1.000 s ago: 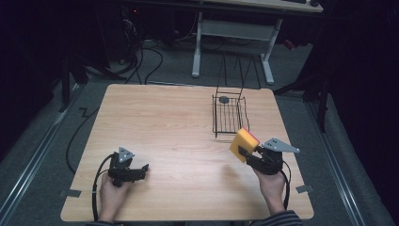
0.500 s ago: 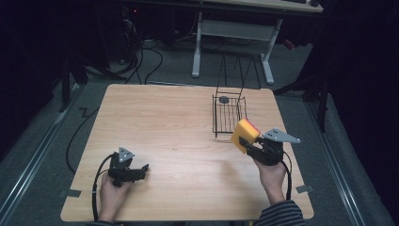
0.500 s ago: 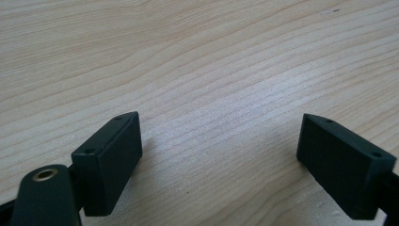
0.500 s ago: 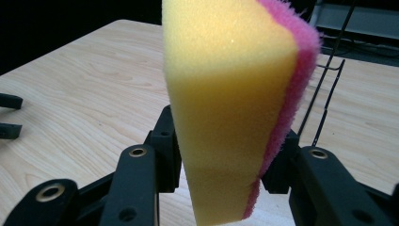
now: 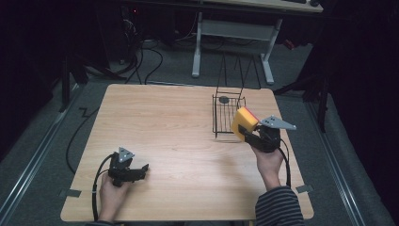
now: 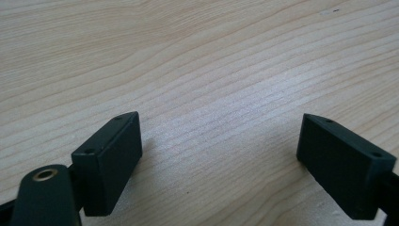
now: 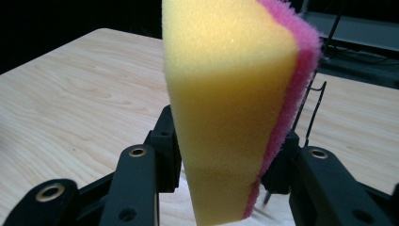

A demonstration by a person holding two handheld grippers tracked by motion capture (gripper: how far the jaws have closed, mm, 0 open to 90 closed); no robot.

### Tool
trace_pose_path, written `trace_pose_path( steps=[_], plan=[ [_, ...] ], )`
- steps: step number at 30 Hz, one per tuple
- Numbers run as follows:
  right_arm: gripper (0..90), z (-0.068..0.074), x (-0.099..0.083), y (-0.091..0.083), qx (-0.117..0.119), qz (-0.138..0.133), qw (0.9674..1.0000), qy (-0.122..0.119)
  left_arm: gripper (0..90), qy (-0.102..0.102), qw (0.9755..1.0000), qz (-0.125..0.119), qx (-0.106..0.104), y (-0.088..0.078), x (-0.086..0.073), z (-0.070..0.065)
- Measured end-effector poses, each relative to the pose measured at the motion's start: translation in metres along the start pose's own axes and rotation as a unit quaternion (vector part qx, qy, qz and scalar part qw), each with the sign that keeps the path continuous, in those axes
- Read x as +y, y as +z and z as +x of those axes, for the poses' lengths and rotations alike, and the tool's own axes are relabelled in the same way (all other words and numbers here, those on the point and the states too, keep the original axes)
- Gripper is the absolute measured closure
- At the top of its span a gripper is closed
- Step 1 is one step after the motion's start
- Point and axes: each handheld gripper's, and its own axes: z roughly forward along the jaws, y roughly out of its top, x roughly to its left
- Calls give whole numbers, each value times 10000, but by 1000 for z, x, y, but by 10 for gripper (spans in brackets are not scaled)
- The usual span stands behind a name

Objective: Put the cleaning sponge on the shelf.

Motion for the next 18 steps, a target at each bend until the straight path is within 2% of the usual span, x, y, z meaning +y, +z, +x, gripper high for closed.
trace_pose_path(
  steps=[5,6,7,8,11,17,18],
  plan=[
    [582,-2,5,10,-119,-30,9999,1,151,0,10000,-1,-1,0,0,0],
    [582,-5,4,17,-207,-53,9998,46,150,0,10000,-1,-1,0,0,0],
    [582,-5,4,17,-207,-53,9998,46,150,0,10000,-1,-1,0,0,0],
    [582,-8,1,27,-318,33,9994,121,150,-1,10000,-2,-1,0,0,0],
    [583,-12,-3,39,-422,90,9989,182,150,1,10000,0,-1,0,0,0],
    [584,-13,-4,51,-489,34,9983,304,150,0,10000,-1,0,0,0,0],
    [584,-13,-3,57,-506,113,9982,287,150,3,10000,0,0,0,0,0]
  ],
)
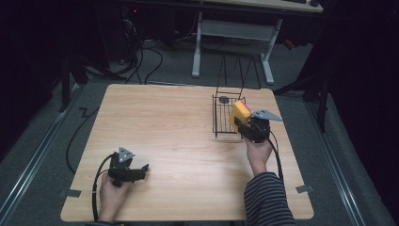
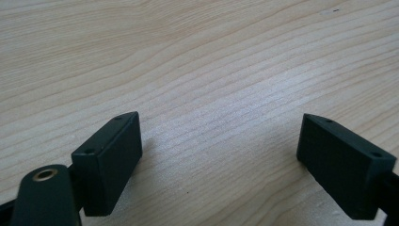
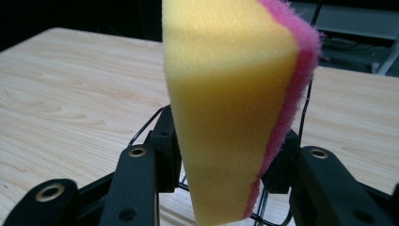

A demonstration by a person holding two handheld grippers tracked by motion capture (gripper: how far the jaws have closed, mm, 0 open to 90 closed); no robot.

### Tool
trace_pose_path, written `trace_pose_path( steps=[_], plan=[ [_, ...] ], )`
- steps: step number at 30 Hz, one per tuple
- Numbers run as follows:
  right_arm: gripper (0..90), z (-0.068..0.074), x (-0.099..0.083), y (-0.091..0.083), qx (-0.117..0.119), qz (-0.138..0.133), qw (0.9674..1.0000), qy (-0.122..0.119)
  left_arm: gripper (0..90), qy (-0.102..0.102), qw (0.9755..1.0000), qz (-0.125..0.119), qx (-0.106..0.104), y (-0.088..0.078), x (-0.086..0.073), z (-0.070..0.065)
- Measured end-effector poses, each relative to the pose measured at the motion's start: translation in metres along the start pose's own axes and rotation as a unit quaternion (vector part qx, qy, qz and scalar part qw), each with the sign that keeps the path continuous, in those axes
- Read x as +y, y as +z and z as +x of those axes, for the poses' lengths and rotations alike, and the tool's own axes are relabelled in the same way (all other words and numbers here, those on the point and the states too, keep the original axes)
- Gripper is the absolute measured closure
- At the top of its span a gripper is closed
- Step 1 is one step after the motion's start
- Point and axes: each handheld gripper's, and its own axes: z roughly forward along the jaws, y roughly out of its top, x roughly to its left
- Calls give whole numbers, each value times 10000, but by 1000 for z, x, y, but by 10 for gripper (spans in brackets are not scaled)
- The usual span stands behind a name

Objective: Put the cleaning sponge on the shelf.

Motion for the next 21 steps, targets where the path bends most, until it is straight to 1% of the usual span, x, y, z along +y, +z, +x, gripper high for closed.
trace_pose_path(
  steps=[1,3,4,5,7,8,9,10,11,12,14,16,17,20,21],
  plan=[
    [584,0,0,0,0,0,10000,0,150,0,10000,0,0,0,0,0],
    [583,3,4,8,-27,47,10000,-48,150,-1,10000,1,1,0,0,0],
    [583,3,4,8,-27,47,10000,-48,150,-1,10000,1,1,0,0,0],
    [583,5,6,13,-49,4,10000,-26,150,-2,10000,0,2,0,0,0],
    [582,4,8,19,-38,94,9999,29,150,-6,10000,0,4,0,0,0],
    [582,4,8,19,-38,94,9999,29,150,-6,10000,0,4,0,0,0],
    [582,5,8,26,-101,129,9999,6,150,-8,10000,-7,10,0,0,0],
    [582,5,8,30,-112,164,9998,11,150,-7,10000,-1,4,0,0,0],
    [583,5,8,34,-126,193,9997,-5,150,-8,10000,-1,5,0,0,0],
    [583,5,8,34,-126,193,9997,-5,150,-8,10000,-1,5,0,0,0],
    [583,6,7,40,-188,194,9996,29,150,-6,10000,0,5,0,0,0],
    [582,4,5,45,-201,211,9995,100,150,-7,10000,-1,5,0,0,0],
    [582,3,3,49,-235,248,9992,204,150,-8,10000,-1,4,0,0,0],
    [582,2,1,52,-272,297,9990,203,150,-6,10000,0,6,0,0,0],
    [582,1,0,54,-320,303,9989,179,150,-8,10000,-2,5,0,0,0]
  ],
)
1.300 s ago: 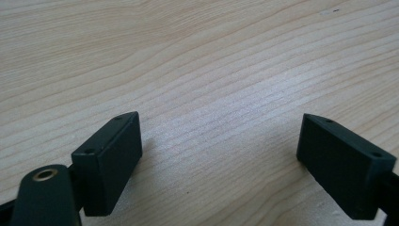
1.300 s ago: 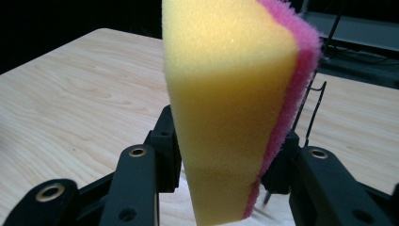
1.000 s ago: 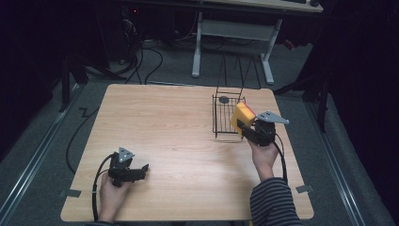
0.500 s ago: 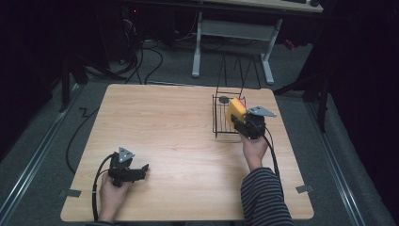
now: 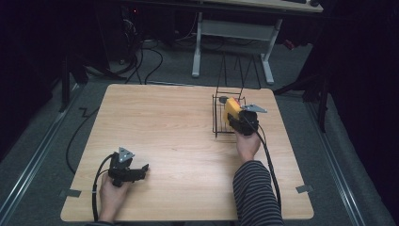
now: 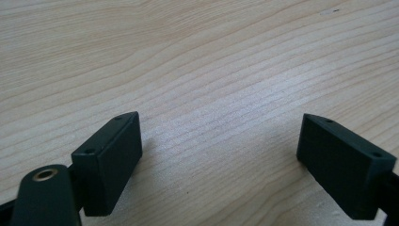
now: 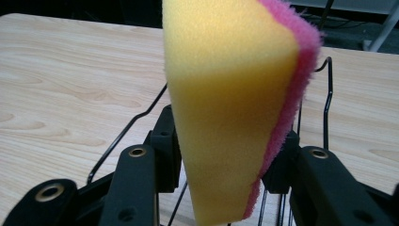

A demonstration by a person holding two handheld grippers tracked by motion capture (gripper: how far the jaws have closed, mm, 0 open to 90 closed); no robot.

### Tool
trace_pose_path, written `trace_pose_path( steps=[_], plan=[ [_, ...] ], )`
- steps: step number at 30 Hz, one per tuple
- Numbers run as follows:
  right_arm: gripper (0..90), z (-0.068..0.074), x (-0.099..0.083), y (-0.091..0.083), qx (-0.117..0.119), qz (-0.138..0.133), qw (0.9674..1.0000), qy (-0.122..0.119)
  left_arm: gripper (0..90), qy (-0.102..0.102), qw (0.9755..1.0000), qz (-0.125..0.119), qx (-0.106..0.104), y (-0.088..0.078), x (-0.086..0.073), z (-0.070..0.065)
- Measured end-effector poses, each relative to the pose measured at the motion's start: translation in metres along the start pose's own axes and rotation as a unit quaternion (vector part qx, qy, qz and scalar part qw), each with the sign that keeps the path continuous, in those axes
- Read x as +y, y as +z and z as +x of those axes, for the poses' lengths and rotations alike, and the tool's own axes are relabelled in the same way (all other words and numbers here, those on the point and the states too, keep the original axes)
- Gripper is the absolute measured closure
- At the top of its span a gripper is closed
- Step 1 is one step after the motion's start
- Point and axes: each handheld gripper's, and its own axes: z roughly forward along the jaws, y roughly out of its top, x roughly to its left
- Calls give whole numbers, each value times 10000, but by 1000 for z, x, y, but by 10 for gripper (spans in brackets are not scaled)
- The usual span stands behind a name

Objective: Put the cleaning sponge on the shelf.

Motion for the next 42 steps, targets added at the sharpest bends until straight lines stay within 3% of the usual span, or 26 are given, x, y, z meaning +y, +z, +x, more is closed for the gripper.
trace_pose_path(
  steps=[8,22,31,42],
  plan=[
    [583,2,-2,5,-62,47,9999,-112,150,0,10000,-7,6,0,0,0],
    [579,3,-4,7,-39,194,9998,-83,150,-3,10000,0,-7,0,0,0],
    [436,0,-5,8,10,325,9995,23,150,-1,10000,0,-7,0,0,0],
    [328,0,-1,0,179,208,9996,7,150,-1,10000,1,-9,0,0,0]
  ],
)
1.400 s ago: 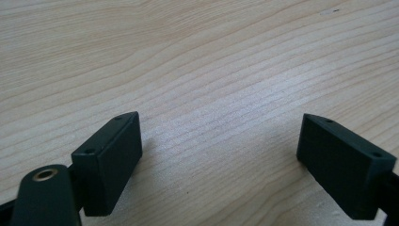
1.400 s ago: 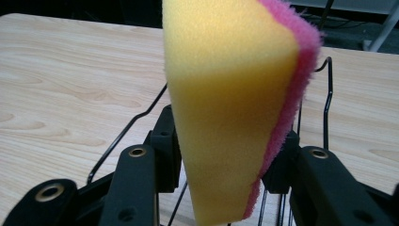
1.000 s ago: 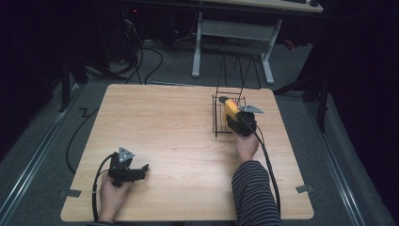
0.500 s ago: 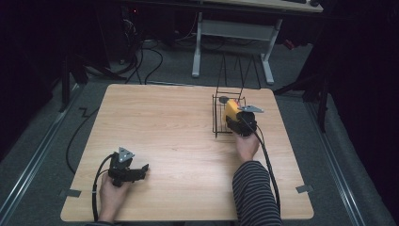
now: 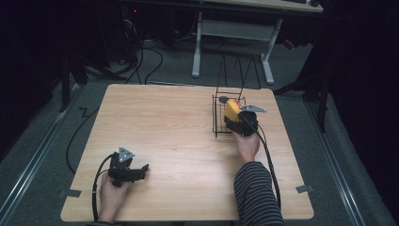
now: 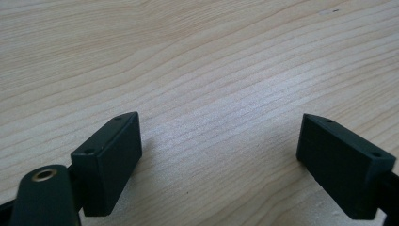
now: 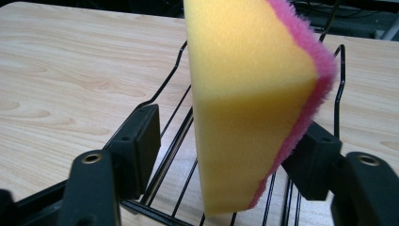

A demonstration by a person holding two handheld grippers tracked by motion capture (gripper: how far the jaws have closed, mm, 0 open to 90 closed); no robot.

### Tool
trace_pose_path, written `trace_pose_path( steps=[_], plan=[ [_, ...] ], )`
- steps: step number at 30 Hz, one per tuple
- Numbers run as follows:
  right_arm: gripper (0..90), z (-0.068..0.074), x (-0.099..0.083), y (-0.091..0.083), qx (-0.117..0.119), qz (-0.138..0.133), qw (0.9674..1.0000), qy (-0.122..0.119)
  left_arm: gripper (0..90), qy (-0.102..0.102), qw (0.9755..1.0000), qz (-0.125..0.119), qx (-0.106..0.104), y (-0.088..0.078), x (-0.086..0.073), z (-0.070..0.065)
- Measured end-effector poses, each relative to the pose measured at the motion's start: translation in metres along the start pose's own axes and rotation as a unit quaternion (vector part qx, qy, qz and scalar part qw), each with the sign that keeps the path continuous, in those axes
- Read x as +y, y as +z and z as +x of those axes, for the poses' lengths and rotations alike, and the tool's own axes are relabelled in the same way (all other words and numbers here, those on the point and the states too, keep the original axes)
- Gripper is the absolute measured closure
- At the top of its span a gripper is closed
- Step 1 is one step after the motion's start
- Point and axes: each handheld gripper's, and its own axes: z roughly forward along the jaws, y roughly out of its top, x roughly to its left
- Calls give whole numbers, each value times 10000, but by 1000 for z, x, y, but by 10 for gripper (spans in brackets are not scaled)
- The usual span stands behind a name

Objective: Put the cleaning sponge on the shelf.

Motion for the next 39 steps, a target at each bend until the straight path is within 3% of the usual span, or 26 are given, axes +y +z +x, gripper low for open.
trace_pose_path(
  steps=[5,16,34,38,39],
  plan=[
    [256,-2,2,-10,127,42,9999,76,150,1,10000,1,0,0,0,0],
    [191,1,6,-31,219,10,9997,-128,150,1,10000,0,-1,0,0,0],
    [221,5,11,-70,269,-310,9986,-321,150,1,10000,0,-2,0,0,0],
    [232,8,11,-76,277,-345,9982,-396,150,0,10000,-2,-1,0,0,0],
    [239,9,12,-77,236,-346,9977,-525,150,1,10000,-1,-1,0,0,0]
  ],
)
